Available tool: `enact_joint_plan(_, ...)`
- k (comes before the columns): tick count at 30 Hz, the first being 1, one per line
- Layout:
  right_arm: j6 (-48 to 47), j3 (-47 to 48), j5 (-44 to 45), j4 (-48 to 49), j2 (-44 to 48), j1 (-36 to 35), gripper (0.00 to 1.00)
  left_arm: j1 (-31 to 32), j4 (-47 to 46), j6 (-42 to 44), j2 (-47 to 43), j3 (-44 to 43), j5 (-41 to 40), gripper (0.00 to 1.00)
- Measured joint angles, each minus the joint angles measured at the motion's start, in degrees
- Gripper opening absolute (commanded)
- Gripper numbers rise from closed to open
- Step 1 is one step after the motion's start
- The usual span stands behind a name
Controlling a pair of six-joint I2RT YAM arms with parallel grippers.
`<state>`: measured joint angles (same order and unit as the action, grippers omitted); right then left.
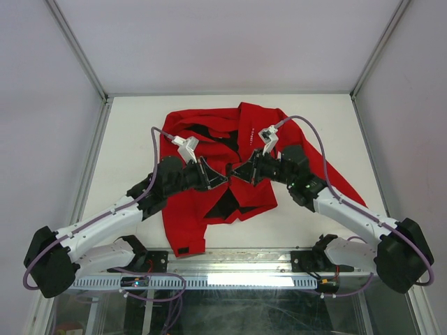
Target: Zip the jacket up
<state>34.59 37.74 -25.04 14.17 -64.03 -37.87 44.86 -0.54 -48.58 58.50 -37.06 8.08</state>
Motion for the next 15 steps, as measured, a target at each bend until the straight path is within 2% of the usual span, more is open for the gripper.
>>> enact_joint_plan(12, 1.1, 0.3, -1.8, -0.7, -1.3, 0.8, 0.00, -2.6, 3.1, 3.8, 1.3, -2.1, 6.0, 0.00)
enact_joint_plan(15, 1.3, 0.3, -2.7, 0.7, -1.3, 0.4, 0.00, -2.6, 2.1, 2.7, -1.0, -0.8, 5.7, 0.08)
